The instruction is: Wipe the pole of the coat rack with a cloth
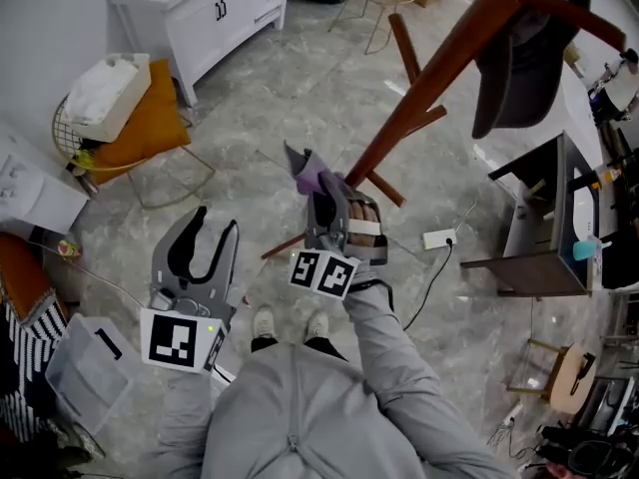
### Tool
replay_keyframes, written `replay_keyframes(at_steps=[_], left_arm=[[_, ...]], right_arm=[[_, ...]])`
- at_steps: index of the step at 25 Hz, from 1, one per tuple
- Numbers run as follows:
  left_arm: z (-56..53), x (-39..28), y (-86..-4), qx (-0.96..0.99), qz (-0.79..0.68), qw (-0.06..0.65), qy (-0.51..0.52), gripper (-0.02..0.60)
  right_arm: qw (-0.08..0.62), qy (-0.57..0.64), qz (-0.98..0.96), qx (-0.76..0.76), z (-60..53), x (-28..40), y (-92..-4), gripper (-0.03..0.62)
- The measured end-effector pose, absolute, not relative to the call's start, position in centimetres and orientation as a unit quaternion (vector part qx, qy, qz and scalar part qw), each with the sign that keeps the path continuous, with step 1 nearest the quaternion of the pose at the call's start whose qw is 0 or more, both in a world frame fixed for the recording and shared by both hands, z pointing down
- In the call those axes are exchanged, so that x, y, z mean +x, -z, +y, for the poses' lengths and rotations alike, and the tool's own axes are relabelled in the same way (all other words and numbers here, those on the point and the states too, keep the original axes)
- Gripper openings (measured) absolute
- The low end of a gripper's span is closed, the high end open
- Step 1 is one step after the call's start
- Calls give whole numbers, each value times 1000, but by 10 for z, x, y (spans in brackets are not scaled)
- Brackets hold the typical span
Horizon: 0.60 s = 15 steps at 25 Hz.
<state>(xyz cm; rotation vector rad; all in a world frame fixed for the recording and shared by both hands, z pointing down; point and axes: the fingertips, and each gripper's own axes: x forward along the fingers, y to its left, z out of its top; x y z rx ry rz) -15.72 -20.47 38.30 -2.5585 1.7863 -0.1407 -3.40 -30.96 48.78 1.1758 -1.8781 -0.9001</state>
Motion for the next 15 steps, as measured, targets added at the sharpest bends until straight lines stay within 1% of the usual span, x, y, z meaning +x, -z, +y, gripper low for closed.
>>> replay_keyframes(at_steps=[5,15], left_arm=[[-209,-160,-387,-820,571,4,44,179],[-219,-134,-387,-839,542,6,40,179]], right_arm=[[383,318,-730,467,-311,-15,-502,57],[393,288,-747,452,-288,5,-519,57]])
